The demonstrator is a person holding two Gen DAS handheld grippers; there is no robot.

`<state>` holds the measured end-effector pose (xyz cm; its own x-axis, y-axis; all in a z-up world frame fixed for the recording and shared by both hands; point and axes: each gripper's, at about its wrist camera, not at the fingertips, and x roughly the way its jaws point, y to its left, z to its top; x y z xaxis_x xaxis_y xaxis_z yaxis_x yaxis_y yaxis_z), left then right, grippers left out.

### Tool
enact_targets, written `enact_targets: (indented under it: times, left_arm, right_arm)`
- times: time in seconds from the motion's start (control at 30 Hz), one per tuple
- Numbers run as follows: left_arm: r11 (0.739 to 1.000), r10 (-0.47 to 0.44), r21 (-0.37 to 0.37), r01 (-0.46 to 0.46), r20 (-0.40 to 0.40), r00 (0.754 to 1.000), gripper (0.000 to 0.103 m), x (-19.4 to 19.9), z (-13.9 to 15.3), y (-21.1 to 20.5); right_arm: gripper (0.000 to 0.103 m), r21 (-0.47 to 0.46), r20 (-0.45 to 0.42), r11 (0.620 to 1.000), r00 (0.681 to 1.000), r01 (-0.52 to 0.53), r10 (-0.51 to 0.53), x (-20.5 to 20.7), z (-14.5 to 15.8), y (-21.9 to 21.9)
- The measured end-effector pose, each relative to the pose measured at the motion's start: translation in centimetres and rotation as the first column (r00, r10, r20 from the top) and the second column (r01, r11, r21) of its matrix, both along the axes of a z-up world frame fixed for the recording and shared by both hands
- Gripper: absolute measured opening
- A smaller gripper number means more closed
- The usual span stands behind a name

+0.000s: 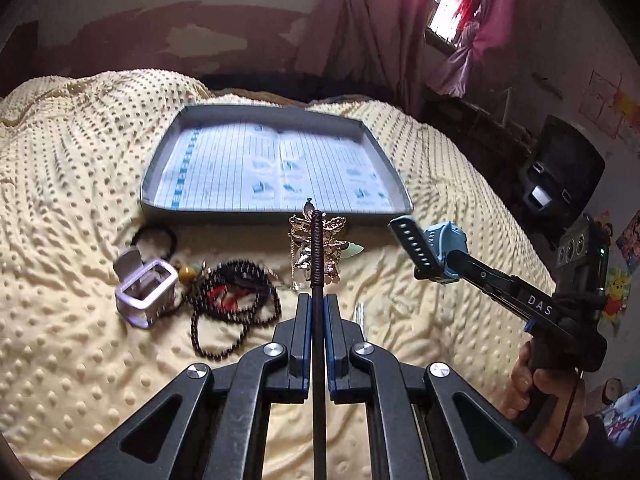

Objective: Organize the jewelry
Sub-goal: 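Carry the hairpin into the tray and open the left tool while the right tool releases the watch there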

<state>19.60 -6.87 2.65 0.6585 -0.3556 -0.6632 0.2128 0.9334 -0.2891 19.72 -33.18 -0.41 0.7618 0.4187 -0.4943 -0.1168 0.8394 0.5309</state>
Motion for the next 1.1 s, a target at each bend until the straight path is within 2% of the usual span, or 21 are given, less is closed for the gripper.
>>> enact_targets:
  times: [0.27,0.43,0.6,0.8,0.93,1.1]
  left_arm:
    - [0.998,0.025,-0.055,-0.021,0.071,0.997,0.006,3.9,3.4,0.1]
    - [0.996,0.050,-0.076,-0.042,0.118,0.992,0.006,7.1,5.2,0.2]
    - [0.993,0.087,-0.091,-0.073,0.154,0.984,0.006,11.4,5.6,0.1]
    - [0.986,0.156,-0.085,-0.145,0.153,0.976,0.006,17.6,3.6,-0.3]
    - [0.977,0.204,-0.090,-0.195,0.105,0.973,0.006,20.5,1.2,-0.8]
    - [0.968,0.239,-0.091,-0.235,0.046,0.970,0.006,22.0,-1.3,-1.7]
  right_arm:
    - [0.018,0.046,0.117,0.997,0.991,0.064,-0.069,3.0,4.0,0.1]
    - [0.018,0.105,0.109,0.988,0.986,0.113,-0.125,7.0,4.1,-0.1]
    - [0.018,0.142,0.050,0.978,0.986,0.152,-0.161,11.5,2.4,0.1]
    - [0.018,0.012,-0.008,0.990,0.990,0.139,-0.139,14.3,0.6,0.7]
    - [0.018,-0.050,-0.030,0.990,0.990,0.133,-0.134,15.1,-0.2,0.6]
    - [0.018,-0.123,-0.071,0.987,0.992,0.099,-0.109,15.9,-1.3,1.2]
